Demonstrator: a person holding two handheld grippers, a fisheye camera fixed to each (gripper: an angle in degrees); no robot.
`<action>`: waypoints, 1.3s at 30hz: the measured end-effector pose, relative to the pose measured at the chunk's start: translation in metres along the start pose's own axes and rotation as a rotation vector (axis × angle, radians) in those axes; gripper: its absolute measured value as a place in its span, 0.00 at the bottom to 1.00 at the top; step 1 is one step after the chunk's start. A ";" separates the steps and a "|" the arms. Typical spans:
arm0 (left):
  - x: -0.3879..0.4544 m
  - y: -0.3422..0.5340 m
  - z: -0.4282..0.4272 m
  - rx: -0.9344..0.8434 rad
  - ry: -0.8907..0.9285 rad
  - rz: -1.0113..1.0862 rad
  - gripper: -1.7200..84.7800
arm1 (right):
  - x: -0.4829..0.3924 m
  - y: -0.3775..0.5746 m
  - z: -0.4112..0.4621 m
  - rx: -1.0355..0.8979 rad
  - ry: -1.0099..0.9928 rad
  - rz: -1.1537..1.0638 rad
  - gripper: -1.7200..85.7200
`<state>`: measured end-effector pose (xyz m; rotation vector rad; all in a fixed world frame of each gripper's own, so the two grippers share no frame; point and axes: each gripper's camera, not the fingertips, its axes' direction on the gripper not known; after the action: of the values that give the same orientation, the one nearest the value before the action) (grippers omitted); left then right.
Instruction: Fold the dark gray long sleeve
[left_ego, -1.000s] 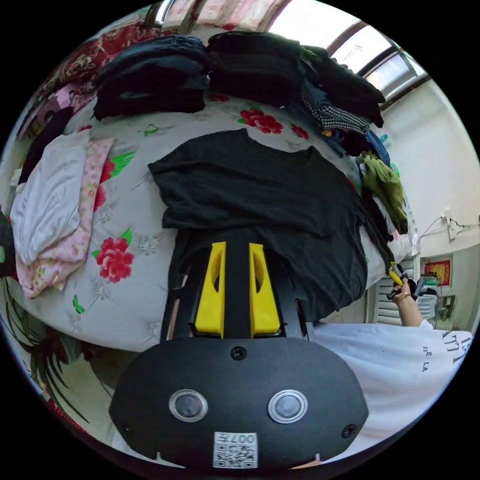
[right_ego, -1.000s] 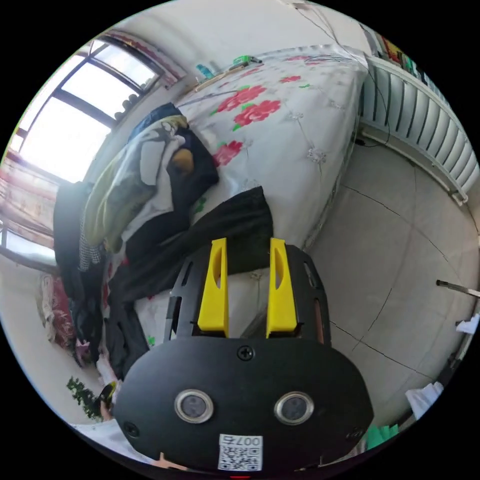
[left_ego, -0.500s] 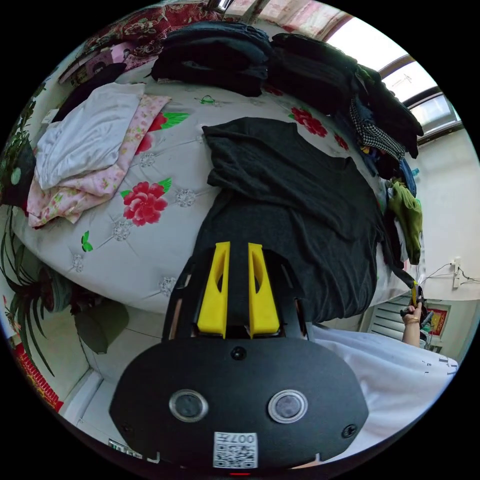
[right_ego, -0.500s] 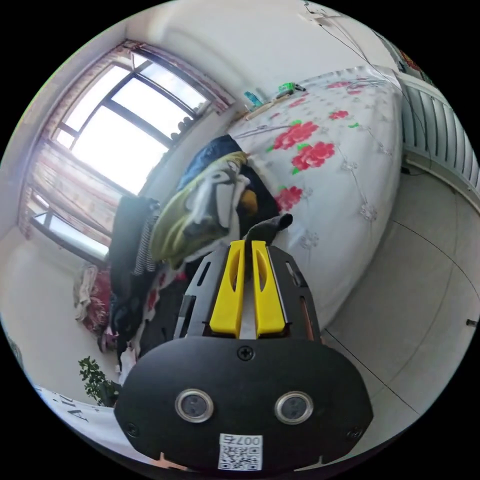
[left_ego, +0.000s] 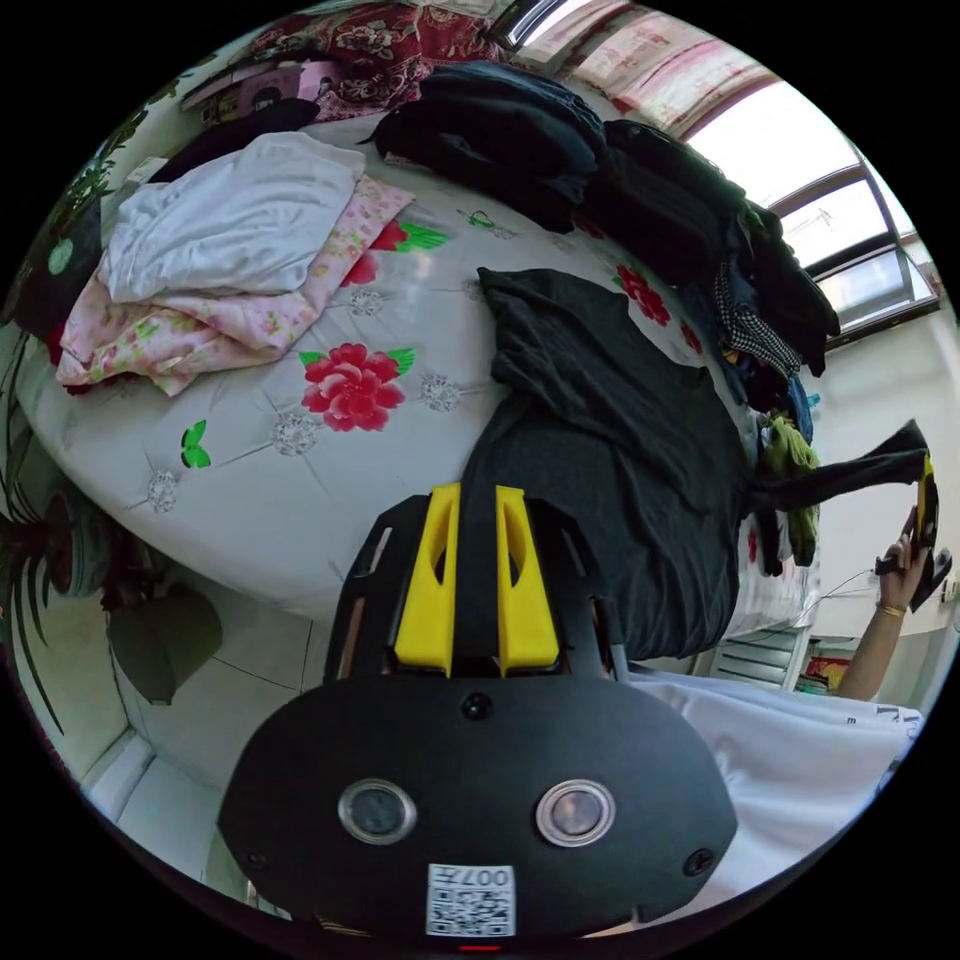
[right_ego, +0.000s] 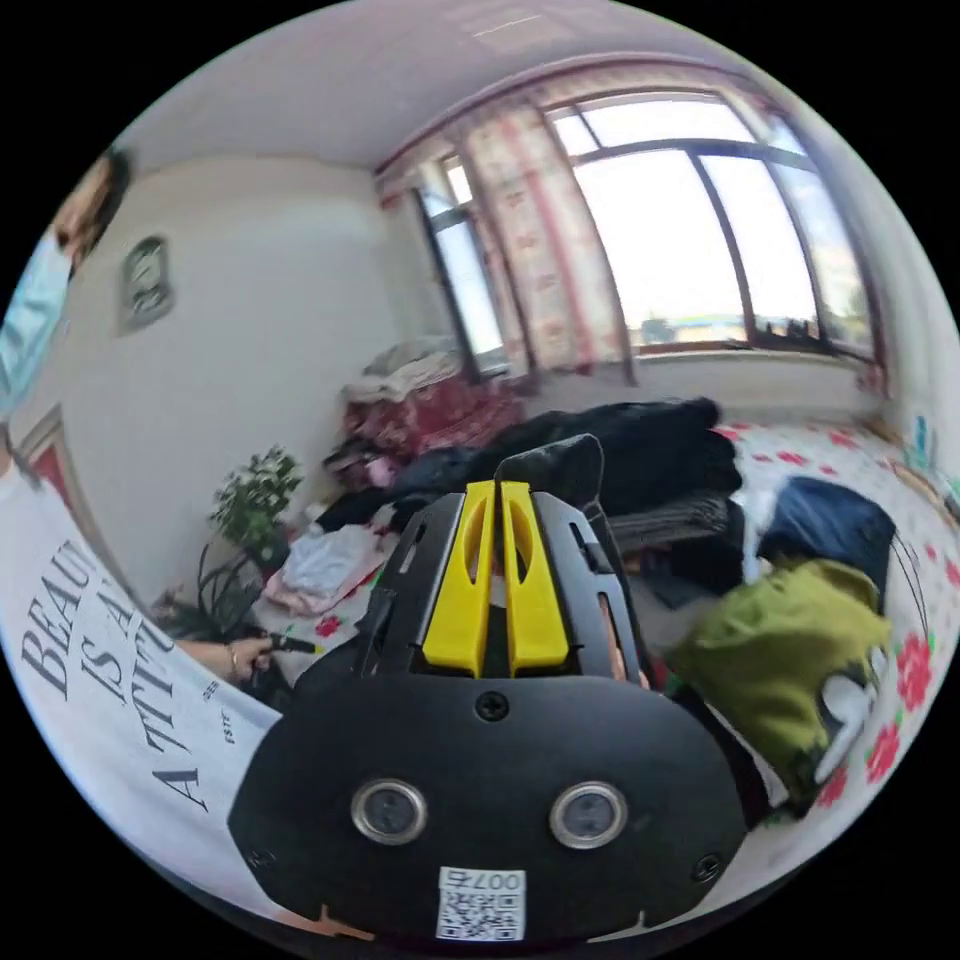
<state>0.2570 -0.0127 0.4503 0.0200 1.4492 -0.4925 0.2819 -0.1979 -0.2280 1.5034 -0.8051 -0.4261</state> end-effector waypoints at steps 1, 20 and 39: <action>-0.002 0.000 -0.001 0.005 0.006 0.002 0.09 | -0.017 -0.003 0.016 -0.014 -0.034 -0.038 0.02; -0.035 0.021 -0.005 -0.029 0.077 0.159 0.10 | -0.090 0.196 0.235 -0.748 0.067 0.121 0.07; 0.106 -0.076 0.075 -0.173 -0.128 0.559 0.01 | -0.003 0.240 0.306 -0.860 0.209 -0.028 0.02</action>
<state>0.3064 -0.1367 0.3817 0.2443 1.2860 0.0881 0.0127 -0.3973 -0.0308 0.7351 -0.3492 -0.5359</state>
